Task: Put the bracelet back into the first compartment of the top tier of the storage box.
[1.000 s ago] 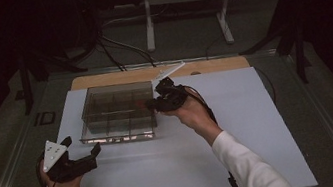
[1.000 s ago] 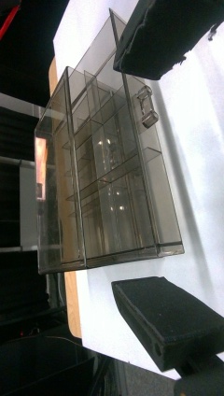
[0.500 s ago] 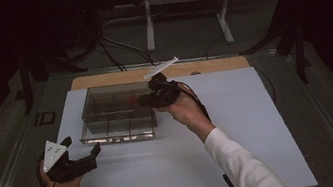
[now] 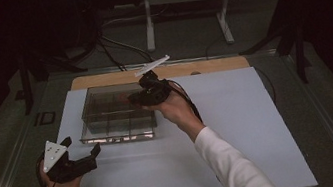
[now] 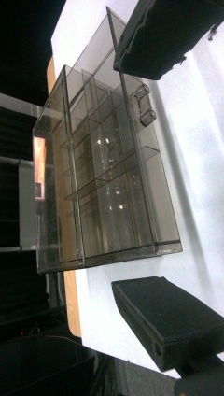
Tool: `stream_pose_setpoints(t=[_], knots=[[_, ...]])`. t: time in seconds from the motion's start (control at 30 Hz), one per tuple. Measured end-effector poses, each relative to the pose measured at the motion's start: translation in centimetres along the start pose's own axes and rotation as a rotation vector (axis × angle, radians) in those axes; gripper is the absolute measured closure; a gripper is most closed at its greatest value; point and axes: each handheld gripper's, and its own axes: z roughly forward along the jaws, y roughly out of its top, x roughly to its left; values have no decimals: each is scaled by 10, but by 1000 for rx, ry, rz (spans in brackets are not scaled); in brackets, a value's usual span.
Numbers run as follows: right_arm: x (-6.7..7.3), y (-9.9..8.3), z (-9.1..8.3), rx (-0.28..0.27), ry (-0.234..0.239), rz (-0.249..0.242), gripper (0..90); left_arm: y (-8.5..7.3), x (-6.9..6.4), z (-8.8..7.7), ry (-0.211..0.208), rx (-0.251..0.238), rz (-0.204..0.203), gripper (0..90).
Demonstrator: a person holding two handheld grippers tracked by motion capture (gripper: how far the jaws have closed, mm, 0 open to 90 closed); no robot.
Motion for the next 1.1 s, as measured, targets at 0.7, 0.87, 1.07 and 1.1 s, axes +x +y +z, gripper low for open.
stream_pose_setpoints(t=[0.7, 0.87, 1.07, 1.1], knots=[[16, 10, 19, -44, 34, 1, 867, 0, 0, 0, 0, 1, 2, 10], [20, 11, 24, -49, 41, 2, 867, 0, 0, 0, 0, 1, 2, 10], [25, 11, 30, -53, 52, 0, 868, 0, 0, 0, 1, 1, 3, 10], [26, 11, 31, -53, 55, 0, 867, 0, 0, 0, 1, 1, 4, 10]])
